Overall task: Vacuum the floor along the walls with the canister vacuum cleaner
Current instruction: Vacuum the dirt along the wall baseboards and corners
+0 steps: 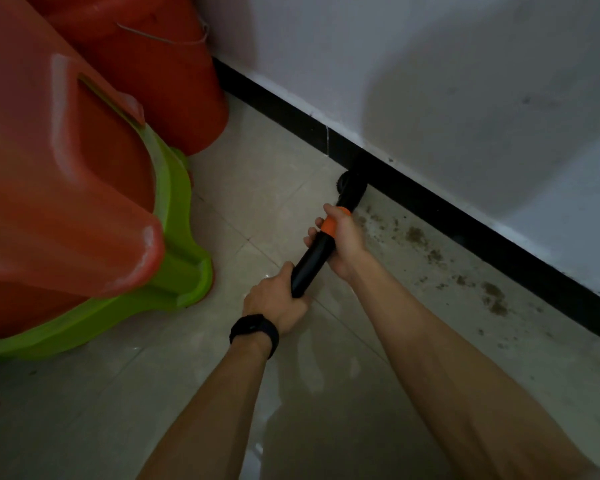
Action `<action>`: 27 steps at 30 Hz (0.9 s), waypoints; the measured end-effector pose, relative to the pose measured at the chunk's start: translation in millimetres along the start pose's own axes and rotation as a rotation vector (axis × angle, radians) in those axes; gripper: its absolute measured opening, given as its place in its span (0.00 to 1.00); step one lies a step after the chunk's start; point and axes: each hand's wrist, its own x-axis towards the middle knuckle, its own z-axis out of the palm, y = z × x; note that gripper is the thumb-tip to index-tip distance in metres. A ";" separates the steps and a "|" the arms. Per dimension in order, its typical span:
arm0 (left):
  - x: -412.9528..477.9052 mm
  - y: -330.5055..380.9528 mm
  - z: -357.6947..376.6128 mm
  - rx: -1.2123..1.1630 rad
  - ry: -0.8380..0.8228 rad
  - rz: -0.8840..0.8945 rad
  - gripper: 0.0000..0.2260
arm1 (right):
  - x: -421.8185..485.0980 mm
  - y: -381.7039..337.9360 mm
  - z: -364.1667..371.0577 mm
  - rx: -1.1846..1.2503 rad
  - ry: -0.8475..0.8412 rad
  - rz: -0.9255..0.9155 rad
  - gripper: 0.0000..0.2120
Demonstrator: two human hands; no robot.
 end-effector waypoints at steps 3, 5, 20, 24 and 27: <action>-6.3 -10.7 -3.3 -0.007 -0.013 0.004 0.10 | -0.7 7.1 2.4 0.044 0.004 0.024 0.06; -17.5 -25.1 -5.4 0.008 -0.024 -0.005 0.11 | -7.4 23.8 8.0 0.036 0.021 0.040 0.06; -85.6 -95.9 -19.1 0.223 -0.090 0.037 0.14 | -74.5 104.6 18.7 0.112 0.113 0.086 0.07; -101.8 -82.9 -6.4 0.270 -0.094 0.127 0.14 | -91.2 102.8 -2.4 0.145 0.224 0.080 0.08; -110.4 -73.8 4.7 0.281 -0.137 0.183 0.14 | -104.0 103.4 -21.5 0.171 0.286 0.064 0.08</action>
